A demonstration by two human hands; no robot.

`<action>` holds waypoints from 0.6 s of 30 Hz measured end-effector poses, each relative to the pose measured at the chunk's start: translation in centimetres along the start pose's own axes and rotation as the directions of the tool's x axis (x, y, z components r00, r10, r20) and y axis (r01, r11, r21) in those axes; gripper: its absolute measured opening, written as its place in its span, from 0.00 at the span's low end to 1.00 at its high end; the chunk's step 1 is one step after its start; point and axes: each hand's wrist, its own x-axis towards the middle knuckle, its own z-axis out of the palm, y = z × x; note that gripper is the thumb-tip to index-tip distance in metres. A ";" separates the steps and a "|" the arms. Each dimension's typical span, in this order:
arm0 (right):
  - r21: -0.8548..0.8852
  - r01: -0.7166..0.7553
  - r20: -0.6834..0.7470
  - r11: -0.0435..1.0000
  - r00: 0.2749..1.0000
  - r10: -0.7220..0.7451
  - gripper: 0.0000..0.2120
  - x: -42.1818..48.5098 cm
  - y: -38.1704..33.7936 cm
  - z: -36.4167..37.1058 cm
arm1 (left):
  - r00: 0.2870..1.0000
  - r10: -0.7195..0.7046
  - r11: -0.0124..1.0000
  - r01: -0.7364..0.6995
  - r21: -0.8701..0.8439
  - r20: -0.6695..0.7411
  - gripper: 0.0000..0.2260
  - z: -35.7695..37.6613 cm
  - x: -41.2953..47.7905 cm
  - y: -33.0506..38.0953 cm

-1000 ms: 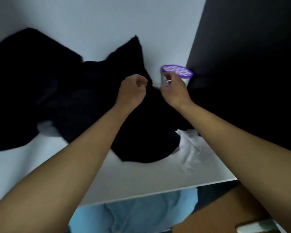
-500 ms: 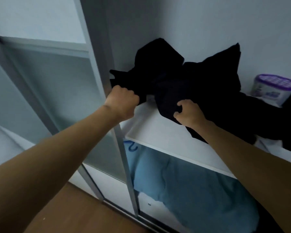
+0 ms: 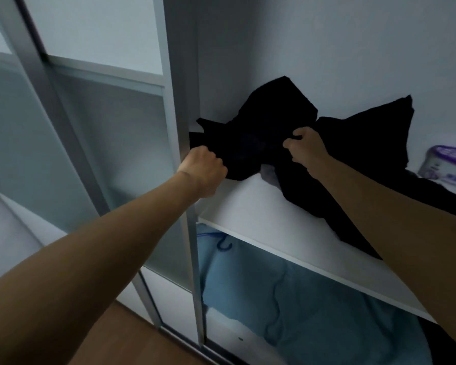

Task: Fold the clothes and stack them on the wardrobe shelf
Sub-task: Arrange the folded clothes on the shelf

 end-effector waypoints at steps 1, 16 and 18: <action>0.091 -0.055 0.016 0.994 0.998 0.054 0.24 0.6 -0.7 0.4 | 0.999 -0.015 1.000 0.016 -0.011 0.031 0.09 0.5 -0.2 -0.7; 0.593 -0.129 -0.029 0.795 0.983 0.181 0.16 2.6 -6.7 5.5 | 0.960 -0.085 0.994 0.099 -0.040 0.269 0.07 8.5 0.3 -10.2; 0.478 -0.096 0.064 0.873 0.995 0.074 0.12 -0.3 -7.2 6.9 | 0.938 -0.165 0.917 0.260 -0.304 0.305 0.07 9.1 1.4 -10.6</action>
